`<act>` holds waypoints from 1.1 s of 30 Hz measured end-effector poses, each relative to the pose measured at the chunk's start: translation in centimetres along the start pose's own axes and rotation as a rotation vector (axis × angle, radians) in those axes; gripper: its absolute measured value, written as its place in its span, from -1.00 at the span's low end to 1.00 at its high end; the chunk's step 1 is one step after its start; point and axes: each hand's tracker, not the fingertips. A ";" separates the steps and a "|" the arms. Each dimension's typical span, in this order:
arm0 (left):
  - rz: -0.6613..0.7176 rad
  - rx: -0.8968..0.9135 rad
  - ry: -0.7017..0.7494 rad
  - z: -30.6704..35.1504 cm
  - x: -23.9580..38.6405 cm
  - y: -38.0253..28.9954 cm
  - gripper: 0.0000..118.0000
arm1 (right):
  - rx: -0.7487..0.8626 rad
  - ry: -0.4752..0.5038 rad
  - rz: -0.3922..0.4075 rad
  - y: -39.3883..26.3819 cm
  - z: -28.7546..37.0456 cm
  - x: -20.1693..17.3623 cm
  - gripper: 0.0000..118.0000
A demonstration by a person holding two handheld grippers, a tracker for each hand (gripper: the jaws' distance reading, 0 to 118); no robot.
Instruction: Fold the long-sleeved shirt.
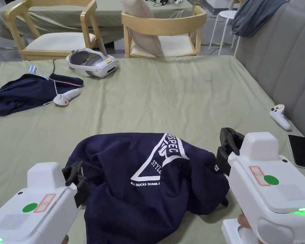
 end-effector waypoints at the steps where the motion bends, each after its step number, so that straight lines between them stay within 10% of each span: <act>1: 0.020 0.005 -0.003 -0.9 -0.6 0.1 -0.93 | 0.000 0.004 0.001 0.0 0.0 -0.1 -0.95; 4: 0.045 0.001 0.027 -4.4 -2.3 1.1 -0.62 | 0.002 0.007 -0.002 0.1 0.0 0.0 -0.95; 7: 0.035 -0.152 0.055 -11.0 -4.2 2.8 0.86 | -0.006 0.008 0.007 0.0 0.0 0.1 -0.95; 16: -0.013 -0.463 0.180 -28.0 -10.1 1.8 0.71 | -0.080 -0.048 0.025 -1.0 0.2 1.1 -0.95; 18: 0.025 -0.463 0.173 -28.9 -10.4 1.2 0.36 | -0.110 -0.055 0.033 -1.2 0.4 1.3 -0.95; 20: 0.052 -0.471 0.152 -29.1 -10.4 1.3 -0.70 | -0.149 -0.066 0.032 -1.3 0.4 1.7 -0.44; 22: -0.009 -0.431 0.146 -28.7 -9.8 1.5 -0.82 | -0.260 -0.065 0.014 -2.1 -0.5 2.3 0.90; 23: -0.037 -0.423 0.122 -28.5 -9.4 1.7 -0.82 | -0.339 -0.057 0.014 -2.6 -1.4 2.6 1.00; 30: 0.023 -0.372 0.093 -25.5 -9.2 4.0 -0.82 | -0.722 -0.031 -0.044 -11.4 -9.5 4.1 0.58; 33: -0.008 -0.347 0.074 -23.7 -8.7 5.3 -0.82 | -0.749 0.034 -0.127 -12.4 -12.0 4.3 -0.20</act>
